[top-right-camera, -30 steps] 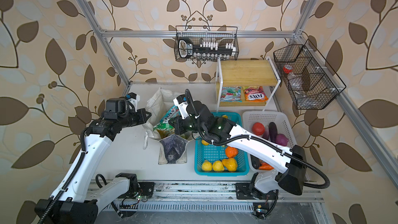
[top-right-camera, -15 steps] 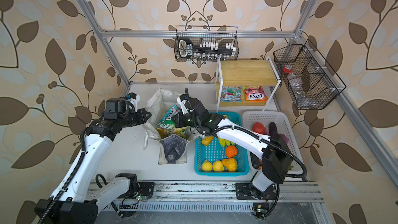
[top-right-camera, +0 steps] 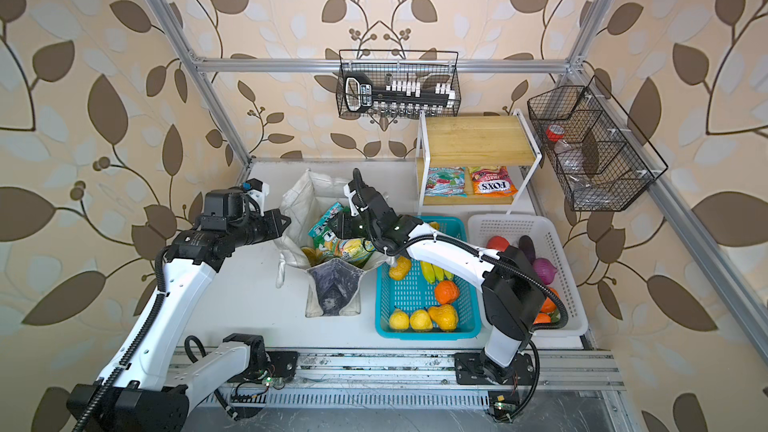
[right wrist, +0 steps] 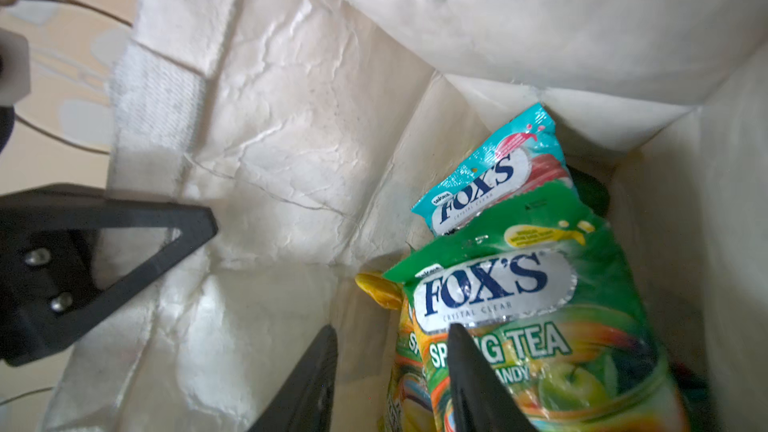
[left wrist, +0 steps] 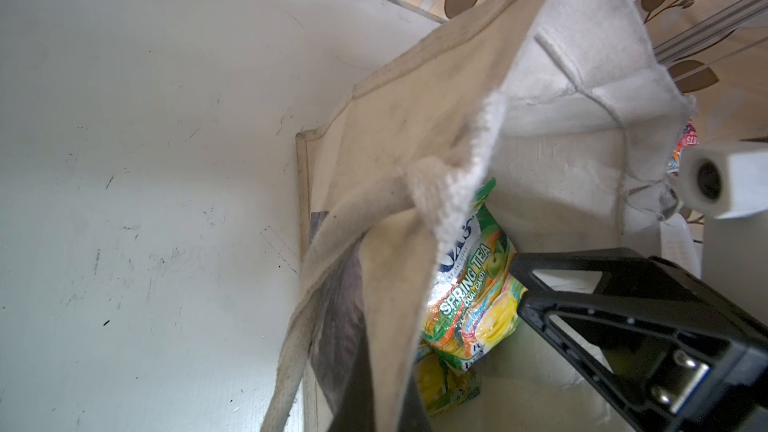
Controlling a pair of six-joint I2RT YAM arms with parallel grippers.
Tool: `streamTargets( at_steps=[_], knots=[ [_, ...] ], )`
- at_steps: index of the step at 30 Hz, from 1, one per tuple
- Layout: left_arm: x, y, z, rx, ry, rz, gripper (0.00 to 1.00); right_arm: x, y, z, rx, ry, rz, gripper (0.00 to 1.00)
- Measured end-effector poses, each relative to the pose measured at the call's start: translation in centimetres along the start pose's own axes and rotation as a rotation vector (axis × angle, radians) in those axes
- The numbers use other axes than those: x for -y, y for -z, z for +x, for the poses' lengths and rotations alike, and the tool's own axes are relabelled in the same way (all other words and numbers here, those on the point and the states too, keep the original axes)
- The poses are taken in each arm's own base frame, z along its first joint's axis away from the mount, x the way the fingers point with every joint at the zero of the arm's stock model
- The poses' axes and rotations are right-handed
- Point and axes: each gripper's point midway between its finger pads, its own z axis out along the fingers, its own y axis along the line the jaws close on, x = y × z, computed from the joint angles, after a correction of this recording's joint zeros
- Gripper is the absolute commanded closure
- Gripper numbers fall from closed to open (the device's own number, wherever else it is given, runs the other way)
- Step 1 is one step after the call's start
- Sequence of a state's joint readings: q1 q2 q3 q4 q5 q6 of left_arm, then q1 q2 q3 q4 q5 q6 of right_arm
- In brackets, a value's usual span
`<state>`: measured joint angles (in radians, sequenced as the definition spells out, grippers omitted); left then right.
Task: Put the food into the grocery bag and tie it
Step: 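Lower the green candy bag into the tote and open the right gripper, then move the right gripper to the tote's white rope handle and grasp it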
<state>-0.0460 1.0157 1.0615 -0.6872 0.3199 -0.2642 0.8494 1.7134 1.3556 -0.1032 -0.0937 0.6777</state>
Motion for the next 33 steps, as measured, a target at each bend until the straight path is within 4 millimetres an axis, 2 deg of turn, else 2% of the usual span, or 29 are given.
streamTargets(
  at_steps=[3,4,8,11,13,16,19,22,25,27,29,33],
  knots=[
    [-0.4,0.0,-0.1,0.008,0.001,-0.025,1.0,-0.9,1.2,-0.7,0.03,0.062,0.025,0.13],
    [-0.7,0.0,-0.2,0.012,0.003,-0.038,1.0,-1.4,1.9,-0.9,0.043,0.086,0.028,0.0],
    [-1.5,0.1,-0.4,0.027,0.014,-0.09,1.0,-2.9,5.8,-3.0,0.116,0.141,0.027,0.0],
    [-2.5,0.2,-0.4,0.033,0.035,-0.141,1.0,-3.9,10.1,-5.1,0.204,0.171,0.011,0.0],
    [-3.0,0.2,-0.4,0.037,0.046,-0.172,1.0,-4.1,13.7,-5.9,0.267,0.183,0.002,0.0],
    [-3.5,0.2,-0.4,0.039,0.059,-0.198,1.0,-3.1,18.1,-6.1,0.336,0.184,-0.003,0.0],
    [-3.7,0.2,-0.3,0.035,0.061,-0.205,1.0,0.1,20.5,-5.9,0.365,0.159,0.04,0.0],
    [-3.6,0.2,-0.3,0.035,0.061,-0.202,1.0,4.1,20.9,-5.0,0.352,0.121,0.106,0.01],
    [-3.5,0.1,-0.3,0.034,0.061,-0.199,1.0,7.9,20.2,-2.4,0.293,0.082,0.162,0.06],
    [-3.5,0.1,-0.3,0.033,0.061,-0.198,1.0,10.1,19.8,-0.4,0.253,0.044,0.186,0.14],
    [-3.5,0.1,-0.3,0.034,0.061,-0.198,1.0,11.6,19.5,1.0,0.23,0.01,0.204,0.22],
    [-3.5,0.1,-0.3,0.033,0.06,-0.195,1.0,12.7,18.3,2.6,0.183,-0.016,0.207,0.33]
  ],
)
